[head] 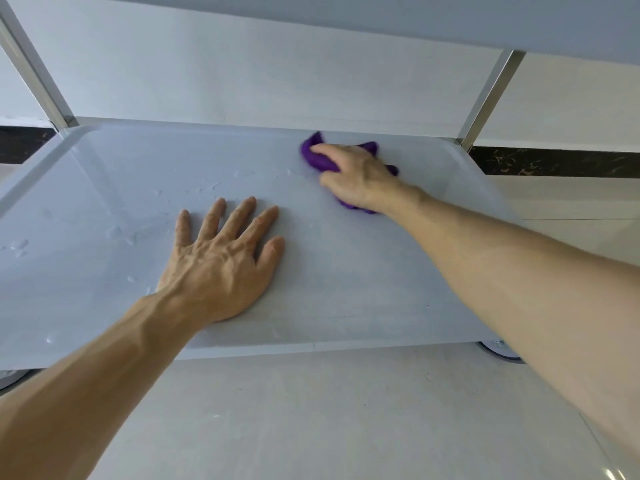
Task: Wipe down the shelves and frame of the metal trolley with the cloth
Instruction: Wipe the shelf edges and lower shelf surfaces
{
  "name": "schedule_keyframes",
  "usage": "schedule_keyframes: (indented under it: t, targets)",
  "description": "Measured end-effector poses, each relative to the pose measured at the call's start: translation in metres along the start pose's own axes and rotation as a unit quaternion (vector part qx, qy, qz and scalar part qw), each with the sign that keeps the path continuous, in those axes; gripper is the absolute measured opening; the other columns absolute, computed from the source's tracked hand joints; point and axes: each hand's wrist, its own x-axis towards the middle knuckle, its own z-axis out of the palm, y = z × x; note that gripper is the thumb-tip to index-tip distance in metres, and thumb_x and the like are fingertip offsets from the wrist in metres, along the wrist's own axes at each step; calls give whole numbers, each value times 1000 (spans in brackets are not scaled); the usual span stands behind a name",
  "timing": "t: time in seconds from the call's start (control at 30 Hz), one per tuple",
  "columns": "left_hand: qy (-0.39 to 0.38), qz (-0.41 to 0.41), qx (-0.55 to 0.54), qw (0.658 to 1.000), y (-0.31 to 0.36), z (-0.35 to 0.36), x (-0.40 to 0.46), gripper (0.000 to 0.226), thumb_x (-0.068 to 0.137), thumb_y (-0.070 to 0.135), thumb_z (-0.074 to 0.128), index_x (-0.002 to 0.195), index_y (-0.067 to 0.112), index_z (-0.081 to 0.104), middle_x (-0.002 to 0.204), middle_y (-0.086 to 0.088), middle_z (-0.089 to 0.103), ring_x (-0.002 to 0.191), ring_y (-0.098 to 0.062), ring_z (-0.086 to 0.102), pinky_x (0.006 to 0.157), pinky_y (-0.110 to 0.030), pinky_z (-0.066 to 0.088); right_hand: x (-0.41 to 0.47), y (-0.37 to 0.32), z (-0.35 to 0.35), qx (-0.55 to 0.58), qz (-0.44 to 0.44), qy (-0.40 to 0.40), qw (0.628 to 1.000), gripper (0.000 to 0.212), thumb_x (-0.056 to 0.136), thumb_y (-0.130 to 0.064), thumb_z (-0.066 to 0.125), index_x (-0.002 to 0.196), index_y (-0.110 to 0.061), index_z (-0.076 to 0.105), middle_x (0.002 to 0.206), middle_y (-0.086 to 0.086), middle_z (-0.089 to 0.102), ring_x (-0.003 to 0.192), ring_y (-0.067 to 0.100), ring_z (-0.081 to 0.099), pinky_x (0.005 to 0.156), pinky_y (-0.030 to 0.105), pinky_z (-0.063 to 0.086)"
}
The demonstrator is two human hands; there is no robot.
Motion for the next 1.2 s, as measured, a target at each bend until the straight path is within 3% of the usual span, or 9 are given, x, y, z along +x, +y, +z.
schedule_keyframes:
  t: [0.17, 0.3, 0.47, 0.57, 0.63, 0.7, 0.87, 1.0, 1.2]
  targets:
    - [3, 8, 3, 1000, -2, 0, 0, 67, 88, 70, -6, 152, 50, -7, 164, 20, -7, 152, -15, -9, 121, -52, -7, -12, 3, -2, 33, -171, -67, 982, 59, 86, -8, 50, 139, -35, 54, 149, -10, 48, 140, 9, 39, 117, 24, 24]
    - [5, 3, -7, 1000, -1, -1, -1, 66, 88, 70, -4, 151, 51, -8, 163, 22, -8, 152, -14, -10, 121, -52, -10, -24, 75, -41, 11, -38, -41, 998, 61, 89, -7, 48, 139, -42, 51, 147, -12, 49, 134, 11, 44, 108, 20, 29]
    - [4, 1, -3, 1000, 5, -2, -3, 66, 88, 68, -7, 151, 49, -10, 163, 21, -11, 152, -14, -13, 120, -52, -12, -26, 140, -59, -56, 183, 64, 979, 58, 95, -25, 38, 150, -41, 32, 156, -2, 35, 143, 26, 32, 116, 52, 25]
    - [1, -3, -3, 1000, 9, -2, -4, 66, 88, 66, -7, 151, 48, -12, 163, 19, -13, 151, -15, -15, 120, -53, -12, 2, 128, -53, -53, 268, 76, 959, 55, 92, -23, 32, 145, -38, 36, 149, 6, 41, 138, 34, 33, 114, 57, 22]
    - [1, -6, -3, 1000, 11, -3, -4, 66, 88, 66, -6, 151, 48, -12, 163, 19, -13, 151, -15, -16, 120, -53, -12, 22, 109, -47, 4, 291, 66, 954, 53, 84, -24, 31, 133, -38, 45, 127, 10, 52, 119, 33, 44, 92, 48, 38]
    - [3, -7, -8, 1000, 12, -2, -4, 65, 88, 66, -6, 151, 49, -12, 163, 19, -13, 151, -15, -16, 120, -53, -12, 40, 86, -37, 53, 264, 54, 961, 54, 78, -25, 31, 128, -38, 48, 115, 7, 54, 107, 27, 44, 70, 38, 32]
    - [5, -8, -6, 1000, 11, -2, -4, 66, 87, 67, -7, 151, 50, -12, 163, 20, -11, 151, -14, -14, 120, -52, -11, 55, 7, 8, -52, -5, 12, 999, 54, 94, -24, 40, 144, -46, 42, 155, -17, 37, 141, 21, 35, 112, 51, 31]
    - [13, -11, -4, 1000, 9, -2, -7, 65, 85, 69, -11, 148, 52, -12, 163, 22, -9, 151, -12, -12, 121, -53, -9, 36, 5, 12, -37, -159, -13, 986, 56, 93, -15, 40, 144, -38, 45, 151, -15, 44, 139, 14, 38, 113, 44, 33]
    - [16, -16, -14, 1000, 13, 0, -9, 65, 87, 68, -5, 149, 51, -10, 163, 22, -7, 151, -12, -11, 119, -56, -9, 10, 102, -35, -29, 94, 62, 993, 54, 95, -22, 37, 144, -45, 42, 149, -1, 46, 134, 26, 44, 111, 46, 35]
